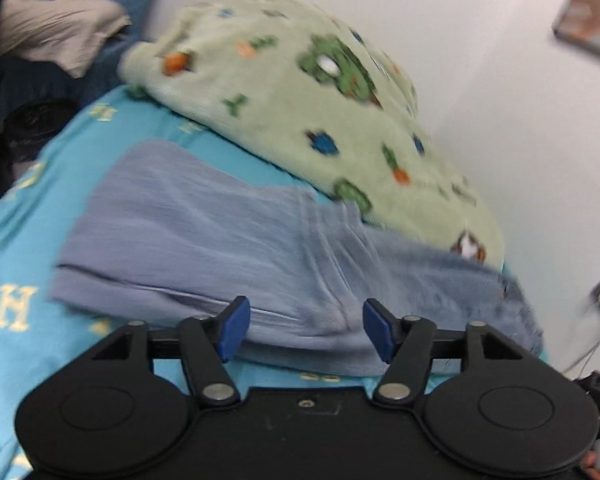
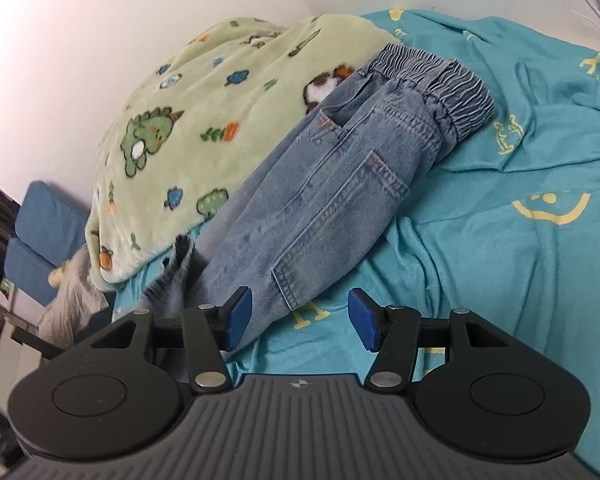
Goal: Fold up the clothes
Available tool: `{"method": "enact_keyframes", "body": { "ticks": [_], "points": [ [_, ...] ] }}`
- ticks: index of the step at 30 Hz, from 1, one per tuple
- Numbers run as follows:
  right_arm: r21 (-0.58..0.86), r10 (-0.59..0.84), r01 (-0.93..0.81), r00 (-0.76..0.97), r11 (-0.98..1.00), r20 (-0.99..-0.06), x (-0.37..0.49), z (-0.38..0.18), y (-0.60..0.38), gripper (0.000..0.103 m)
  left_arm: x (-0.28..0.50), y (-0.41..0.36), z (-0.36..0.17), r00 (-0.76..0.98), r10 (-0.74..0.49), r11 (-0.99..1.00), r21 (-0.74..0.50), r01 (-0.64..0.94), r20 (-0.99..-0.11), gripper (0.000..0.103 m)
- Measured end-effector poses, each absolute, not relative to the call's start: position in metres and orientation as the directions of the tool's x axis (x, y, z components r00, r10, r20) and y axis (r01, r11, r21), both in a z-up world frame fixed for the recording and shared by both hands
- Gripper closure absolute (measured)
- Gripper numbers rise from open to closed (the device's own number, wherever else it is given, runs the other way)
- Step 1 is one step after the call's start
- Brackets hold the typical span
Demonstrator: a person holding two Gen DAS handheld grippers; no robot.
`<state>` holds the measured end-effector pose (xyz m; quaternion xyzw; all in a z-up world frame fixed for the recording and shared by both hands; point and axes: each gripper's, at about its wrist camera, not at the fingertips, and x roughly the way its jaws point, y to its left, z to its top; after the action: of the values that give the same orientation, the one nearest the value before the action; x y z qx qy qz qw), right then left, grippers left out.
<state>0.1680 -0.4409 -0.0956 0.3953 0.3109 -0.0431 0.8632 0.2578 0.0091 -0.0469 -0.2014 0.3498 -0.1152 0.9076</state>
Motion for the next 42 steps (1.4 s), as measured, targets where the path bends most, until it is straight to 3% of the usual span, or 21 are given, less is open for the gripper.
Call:
{"method": "enact_keyframes", "body": {
  "ticks": [5, 9, 13, 17, 21, 26, 28, 29, 32, 34, 37, 42],
  "points": [
    [0.688, 0.138, 0.336, 0.833, 0.643, -0.537, 0.17, -0.101, -0.462, 0.045, 0.249, 0.084, -0.056, 0.758, -0.305, 0.807, -0.579, -0.115, -0.577, 0.033],
    [0.67, 0.065, 0.344, 0.86, 0.657, -0.506, 0.179, -0.112, -0.484, 0.034, 0.259, 0.127, -0.081, 0.779, -0.262, 0.698, -0.669, -0.255, -0.57, 0.032],
    [0.568, 0.005, 0.37, 0.835, 0.735, -0.55, 0.189, -0.147, -0.509, 0.034, 0.276, 0.149, -0.108, 0.783, -0.237, 0.594, -0.724, -0.351, -0.575, 0.032],
    [0.657, 0.006, 0.417, 0.842, 0.628, -0.54, 0.191, -0.174, -0.536, 0.032, 0.292, 0.149, -0.123, 0.775, -0.249, 0.581, -0.73, -0.361, -0.581, 0.032],
    [0.737, 0.019, 0.362, 0.892, 0.571, -0.453, 0.206, -0.179, -0.546, 0.018, 0.311, 0.141, -0.137, 0.746, -0.316, 0.592, -0.736, -0.328, -0.586, 0.032],
    [0.769, 0.031, 0.326, 0.912, 0.551, -0.409, 0.232, -0.185, -0.551, 0.019, 0.329, 0.139, -0.145, 0.762, -0.341, 0.59, -0.757, -0.282, -0.55, 0.033],
    [0.751, -0.022, 0.341, 0.916, 0.566, -0.4, 0.235, -0.182, -0.551, 0.023, 0.335, 0.138, -0.147, 0.762, -0.342, 0.591, -0.757, -0.28, -0.549, 0.036],
    [0.756, -0.034, 0.352, 0.915, 0.552, -0.401, 0.236, -0.182, -0.552, 0.026, 0.337, 0.137, -0.146, 0.758, -0.331, 0.611, -0.74, -0.282, -0.562, 0.048],
    [0.745, -0.038, 0.367, 0.908, 0.557, -0.418, 0.242, -0.178, -0.551, 0.061, 0.341, 0.131, -0.141, 0.748, -0.29, 0.678, -0.679, -0.28, -0.598, 0.079],
    [0.716, -0.045, 0.364, 0.905, 0.595, -0.423, 0.244, -0.168, -0.546, 0.08, 0.338, 0.128, -0.132, 0.759, -0.277, 0.699, -0.666, -0.262, -0.589, 0.087],
    [0.698, -0.069, 0.365, 0.908, 0.616, -0.414, 0.24, -0.145, -0.538, 0.087, 0.328, 0.125, -0.105, 0.798, -0.275, 0.704, -0.677, -0.212, -0.536, 0.09],
    [0.716, -0.063, 0.306, 0.937, 0.627, -0.344, 0.217, -0.101, -0.525, 0.089, 0.302, 0.132, -0.074, 0.816, -0.346, 0.655, -0.742, -0.142, -0.462, 0.09]
  ]
}}
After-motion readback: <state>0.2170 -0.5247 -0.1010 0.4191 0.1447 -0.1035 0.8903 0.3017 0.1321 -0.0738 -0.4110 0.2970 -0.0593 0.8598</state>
